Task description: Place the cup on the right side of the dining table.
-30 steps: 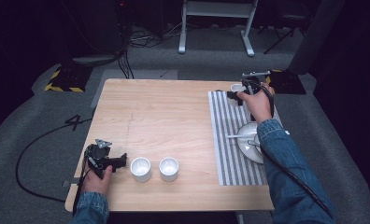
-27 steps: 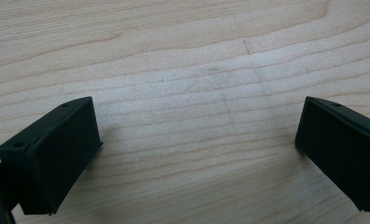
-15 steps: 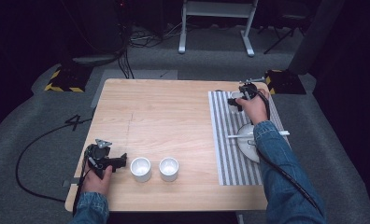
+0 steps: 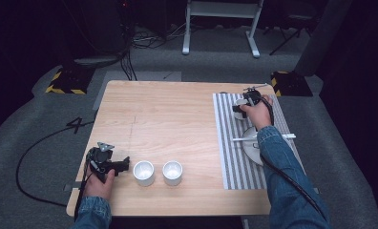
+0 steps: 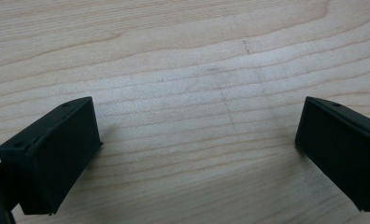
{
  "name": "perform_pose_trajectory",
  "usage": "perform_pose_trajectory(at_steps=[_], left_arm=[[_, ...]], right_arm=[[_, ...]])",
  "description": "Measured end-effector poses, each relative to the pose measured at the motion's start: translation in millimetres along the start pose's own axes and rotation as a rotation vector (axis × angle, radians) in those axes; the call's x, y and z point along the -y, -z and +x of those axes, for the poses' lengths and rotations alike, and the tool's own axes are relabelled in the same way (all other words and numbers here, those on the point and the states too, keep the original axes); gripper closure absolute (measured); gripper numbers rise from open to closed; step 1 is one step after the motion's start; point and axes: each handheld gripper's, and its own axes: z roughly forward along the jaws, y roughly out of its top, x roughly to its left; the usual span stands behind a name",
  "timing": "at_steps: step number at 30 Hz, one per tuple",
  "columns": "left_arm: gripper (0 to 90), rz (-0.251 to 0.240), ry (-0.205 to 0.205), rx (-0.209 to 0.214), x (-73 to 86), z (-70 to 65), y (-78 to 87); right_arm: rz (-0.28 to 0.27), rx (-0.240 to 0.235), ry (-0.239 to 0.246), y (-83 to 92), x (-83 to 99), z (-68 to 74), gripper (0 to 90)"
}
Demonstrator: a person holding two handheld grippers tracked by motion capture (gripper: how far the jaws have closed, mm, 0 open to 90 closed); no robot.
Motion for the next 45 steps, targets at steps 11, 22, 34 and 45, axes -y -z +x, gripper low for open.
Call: perform_pose_trajectory(at_steps=[11,22,34,45], left_arm=[[0.2,0.000,0.000,0.000,0.0,0.0,0.0],[0.2,0.000,0.000,0.000,0.0,0.0,0.0],[0.2,0.000,0.000,0.000,0.0,0.0,0.0],[0.2,0.000,0.000,0.000,0.0,0.0,0.0]], right_arm=[[0.018,0.010,0.010,-7.3,4.9,3.7,27.1],[0.050,0.019,0.020,-3.7,9.6,3.6,26.6],[-0.008,0.017,0.032,10.4,4.3,5.1,19.1],[-0.079,0.002,0.024,34.6,-3.9,9.3,19.0]])
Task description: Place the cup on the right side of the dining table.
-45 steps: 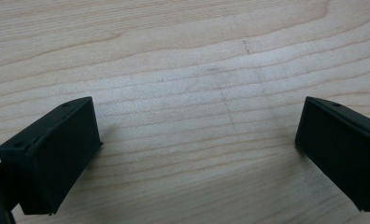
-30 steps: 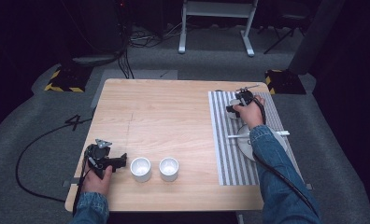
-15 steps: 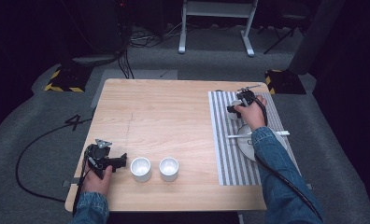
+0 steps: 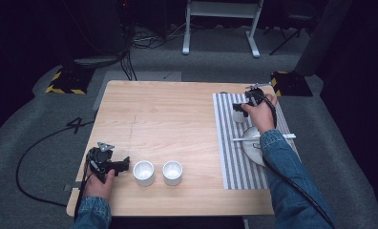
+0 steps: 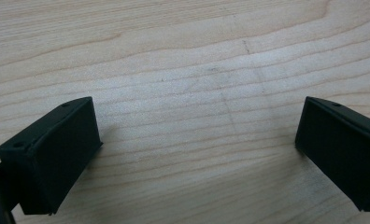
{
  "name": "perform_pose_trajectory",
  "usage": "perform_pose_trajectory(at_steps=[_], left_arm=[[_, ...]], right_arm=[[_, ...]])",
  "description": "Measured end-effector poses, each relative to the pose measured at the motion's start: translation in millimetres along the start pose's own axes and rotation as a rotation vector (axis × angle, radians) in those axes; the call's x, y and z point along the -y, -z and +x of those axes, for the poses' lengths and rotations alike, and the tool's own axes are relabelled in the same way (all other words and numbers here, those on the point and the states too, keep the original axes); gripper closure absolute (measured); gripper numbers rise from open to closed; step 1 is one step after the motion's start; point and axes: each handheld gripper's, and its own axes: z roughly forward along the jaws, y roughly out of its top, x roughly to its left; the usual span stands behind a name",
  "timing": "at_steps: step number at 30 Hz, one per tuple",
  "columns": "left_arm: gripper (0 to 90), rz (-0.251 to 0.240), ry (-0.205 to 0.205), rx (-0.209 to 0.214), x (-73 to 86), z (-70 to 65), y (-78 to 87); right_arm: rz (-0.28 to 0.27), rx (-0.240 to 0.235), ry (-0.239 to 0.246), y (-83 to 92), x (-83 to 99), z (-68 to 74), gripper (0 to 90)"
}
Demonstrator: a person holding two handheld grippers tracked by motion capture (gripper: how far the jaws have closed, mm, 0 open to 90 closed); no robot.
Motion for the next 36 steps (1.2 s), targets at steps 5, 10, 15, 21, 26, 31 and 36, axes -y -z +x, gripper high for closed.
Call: perform_pose_trajectory(at_steps=[5,10,15,21,26,31,36], left_arm=[[0.2,0.000,0.000,0.000,0.0,0.0,0.0],[0.2,0.000,0.000,0.000,0.0,0.0,0.0],[0.2,0.000,0.000,0.000,0.0,0.0,0.0],[0.2,0.000,0.000,0.000,0.0,0.0,0.0],[0.2,0.000,0.000,0.000,0.0,0.0,0.0],[0.2,0.000,0.000,0.000,0.0,-0.1,0.0],[0.2,0.000,0.000,0.000,0.0,0.0,0.0]], right_arm=[[-0.030,-0.002,0.007,14.9,-4.5,2.9,19.1],[-0.056,-0.021,0.022,30.6,-4.8,8.1,19.9],[-0.086,-0.049,0.039,44.8,-1.8,13.6,20.0],[-0.116,-0.085,0.070,61.4,3.2,24.0,20.0],[-0.129,-0.122,0.105,75.2,9.9,35.7,20.0],[-0.154,-0.154,0.138,92.7,14.5,48.5,20.0],[-0.178,-0.180,0.163,109.7,21.6,60.9,20.0]])
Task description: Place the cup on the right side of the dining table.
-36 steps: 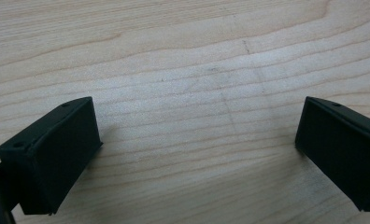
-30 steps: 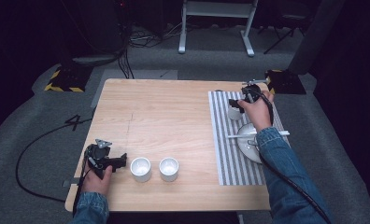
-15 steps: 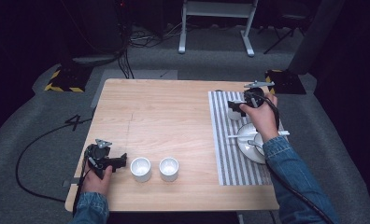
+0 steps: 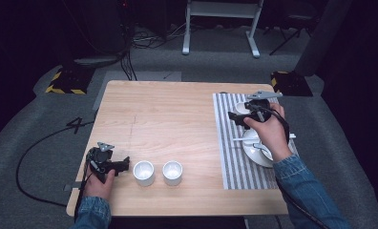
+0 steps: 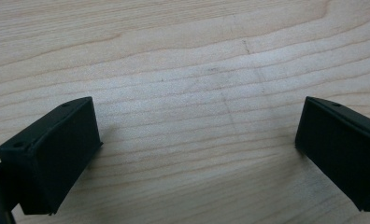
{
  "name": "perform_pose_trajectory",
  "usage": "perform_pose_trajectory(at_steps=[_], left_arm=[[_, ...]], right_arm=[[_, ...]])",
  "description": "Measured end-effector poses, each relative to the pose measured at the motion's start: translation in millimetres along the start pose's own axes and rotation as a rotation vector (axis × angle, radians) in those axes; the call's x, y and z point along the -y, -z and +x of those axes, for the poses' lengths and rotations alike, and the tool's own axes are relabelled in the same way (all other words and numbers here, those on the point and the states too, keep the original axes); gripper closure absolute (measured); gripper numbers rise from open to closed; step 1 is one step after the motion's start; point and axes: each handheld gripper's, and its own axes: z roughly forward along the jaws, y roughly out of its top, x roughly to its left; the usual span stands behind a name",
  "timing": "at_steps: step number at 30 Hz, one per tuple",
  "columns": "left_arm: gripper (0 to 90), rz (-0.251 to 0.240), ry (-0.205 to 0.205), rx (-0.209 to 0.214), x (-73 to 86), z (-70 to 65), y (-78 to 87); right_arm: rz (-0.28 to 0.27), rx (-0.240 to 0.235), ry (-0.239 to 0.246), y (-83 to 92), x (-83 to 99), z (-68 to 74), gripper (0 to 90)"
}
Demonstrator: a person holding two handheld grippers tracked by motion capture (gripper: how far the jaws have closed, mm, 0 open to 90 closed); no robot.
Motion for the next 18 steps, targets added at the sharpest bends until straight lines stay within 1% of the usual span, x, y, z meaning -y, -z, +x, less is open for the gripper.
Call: perform_pose_trajectory(at_steps=[4,9,14,18], left_arm=[[0.2,-0.001,-0.001,-0.001,0.0,0.1,0.0],[0.2,0.000,0.000,0.000,0.0,0.0,0.0],[0.2,0.000,0.000,0.000,0.0,0.0,0.0],[0.2,0.000,0.000,0.000,0.0,0.0,0.0]], right_arm=[[-0.011,-0.021,0.011,12.6,4.8,9.8,20.0],[-0.023,-0.041,0.019,26.2,11.9,18.3,20.0],[-0.031,-0.066,0.023,35.7,22.0,24.8,20.0],[-0.028,-0.084,0.021,39.6,32.1,28.6,20.0]])
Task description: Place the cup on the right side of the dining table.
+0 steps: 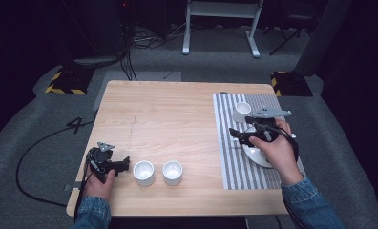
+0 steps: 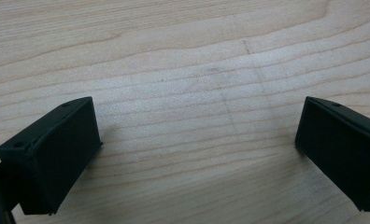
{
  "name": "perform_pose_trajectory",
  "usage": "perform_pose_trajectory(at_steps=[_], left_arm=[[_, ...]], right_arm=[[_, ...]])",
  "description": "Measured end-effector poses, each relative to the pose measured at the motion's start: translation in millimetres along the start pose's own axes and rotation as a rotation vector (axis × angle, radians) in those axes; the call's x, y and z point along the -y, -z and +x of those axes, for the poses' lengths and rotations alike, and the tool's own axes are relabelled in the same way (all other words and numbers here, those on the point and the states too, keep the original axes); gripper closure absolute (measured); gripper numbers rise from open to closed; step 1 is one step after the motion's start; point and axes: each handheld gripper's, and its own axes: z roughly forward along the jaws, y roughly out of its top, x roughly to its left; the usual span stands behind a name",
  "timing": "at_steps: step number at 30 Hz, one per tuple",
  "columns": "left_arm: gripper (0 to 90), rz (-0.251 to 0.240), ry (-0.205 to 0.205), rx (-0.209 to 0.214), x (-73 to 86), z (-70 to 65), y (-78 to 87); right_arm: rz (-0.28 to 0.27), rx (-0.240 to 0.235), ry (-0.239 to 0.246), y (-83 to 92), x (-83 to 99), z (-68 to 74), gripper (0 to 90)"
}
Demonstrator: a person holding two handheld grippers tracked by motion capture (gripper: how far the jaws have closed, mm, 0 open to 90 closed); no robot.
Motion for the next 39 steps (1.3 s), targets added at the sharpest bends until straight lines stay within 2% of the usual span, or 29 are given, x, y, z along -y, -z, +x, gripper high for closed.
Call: perform_pose_trajectory(at_steps=[9,19,39], left_arm=[[0.2,0.000,0.000,0.000,0.0,0.0,0.0],[0.2,0.000,0.000,0.000,0.0,0.0,0.0],[0.2,0.000,0.000,0.000,0.0,0.0,0.0]], right_arm=[[0.019,-0.034,0.006,7.2,22.6,9.2,20.0],[0.037,-0.047,0.023,12.8,46.1,18.0,19.9],[0.104,-0.078,0.049,1.6,97.3,32.3,19.5]])
